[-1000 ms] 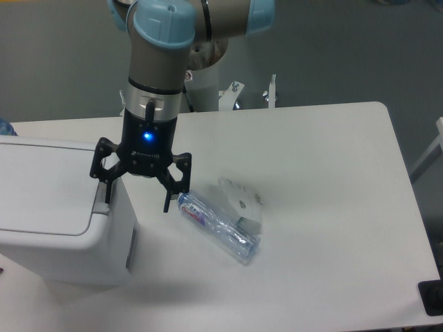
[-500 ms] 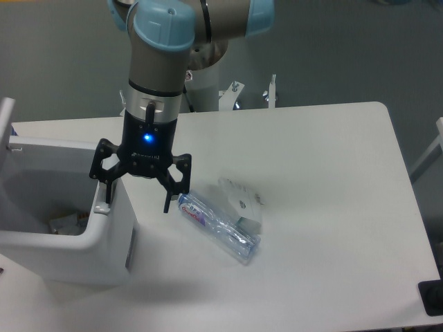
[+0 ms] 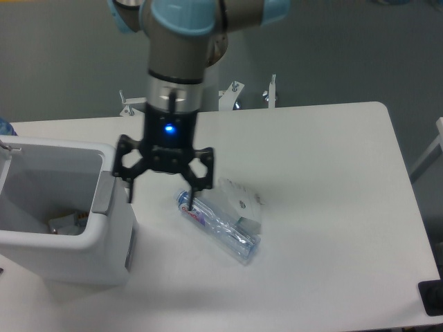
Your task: Open the trash can
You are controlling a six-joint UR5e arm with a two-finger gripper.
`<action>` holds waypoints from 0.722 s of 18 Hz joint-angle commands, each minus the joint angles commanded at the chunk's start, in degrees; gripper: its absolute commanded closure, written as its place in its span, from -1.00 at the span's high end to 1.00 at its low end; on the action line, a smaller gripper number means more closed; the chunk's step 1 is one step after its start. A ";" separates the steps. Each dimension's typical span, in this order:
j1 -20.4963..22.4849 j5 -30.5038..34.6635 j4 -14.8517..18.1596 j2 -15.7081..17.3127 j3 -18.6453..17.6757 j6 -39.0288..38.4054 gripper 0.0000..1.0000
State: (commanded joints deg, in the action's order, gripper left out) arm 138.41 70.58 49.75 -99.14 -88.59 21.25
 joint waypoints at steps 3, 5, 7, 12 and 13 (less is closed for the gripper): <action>7.04 0.78 0.26 -1.05 -1.14 9.67 1.00; 8.97 3.24 0.35 -2.63 -1.32 13.53 1.00; 11.78 5.35 0.61 -5.35 -1.58 17.84 1.00; 15.92 9.92 0.97 -8.08 -3.60 29.08 1.00; 16.45 10.63 1.05 -8.43 -3.60 32.16 1.00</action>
State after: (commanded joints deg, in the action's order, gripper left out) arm 154.86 81.20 50.80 -107.57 -92.20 53.41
